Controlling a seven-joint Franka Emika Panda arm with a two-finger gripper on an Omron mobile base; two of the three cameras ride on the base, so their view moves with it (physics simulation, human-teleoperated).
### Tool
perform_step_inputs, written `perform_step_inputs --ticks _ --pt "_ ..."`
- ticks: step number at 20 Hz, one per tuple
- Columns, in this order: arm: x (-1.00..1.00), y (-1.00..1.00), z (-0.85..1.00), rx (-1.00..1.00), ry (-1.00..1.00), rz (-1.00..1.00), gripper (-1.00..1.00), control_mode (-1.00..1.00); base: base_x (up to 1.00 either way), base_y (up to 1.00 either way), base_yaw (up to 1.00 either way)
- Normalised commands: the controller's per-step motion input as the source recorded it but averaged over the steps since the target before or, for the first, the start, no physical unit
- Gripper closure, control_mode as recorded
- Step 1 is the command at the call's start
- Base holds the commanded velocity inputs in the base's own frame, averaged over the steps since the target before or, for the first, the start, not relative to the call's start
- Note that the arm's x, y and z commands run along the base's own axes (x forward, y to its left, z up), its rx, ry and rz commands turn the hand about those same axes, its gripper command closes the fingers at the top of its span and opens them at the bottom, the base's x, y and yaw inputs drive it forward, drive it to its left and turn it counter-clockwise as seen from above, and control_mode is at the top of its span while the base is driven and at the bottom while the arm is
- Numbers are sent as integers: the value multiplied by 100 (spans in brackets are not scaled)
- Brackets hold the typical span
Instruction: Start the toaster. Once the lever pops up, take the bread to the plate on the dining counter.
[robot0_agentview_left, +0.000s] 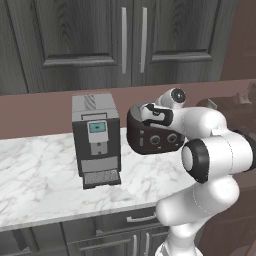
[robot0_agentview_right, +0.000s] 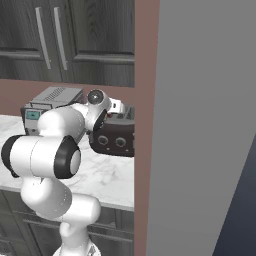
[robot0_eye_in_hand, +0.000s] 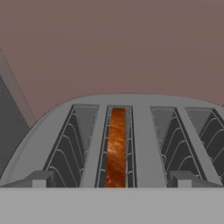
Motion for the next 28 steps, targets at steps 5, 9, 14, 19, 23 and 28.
perform_step_inputs --ticks 5,9,14,19,23,28 --pt "0 0 0 0 0 0 -100 -100 0 0 0" --pt "0 0 0 0 0 0 -100 -100 0 0 0" --pt "4 0 -2 0 0 0 -100 -100 0 0 0" --pt "7 0 -6 0 -1 0 -100 -100 0 0 0" --pt "7 0 -11 1 -2 0 -100 -100 0 0 0" --pt "1 0 -12 2 -1 0 -100 -100 0 0 0"
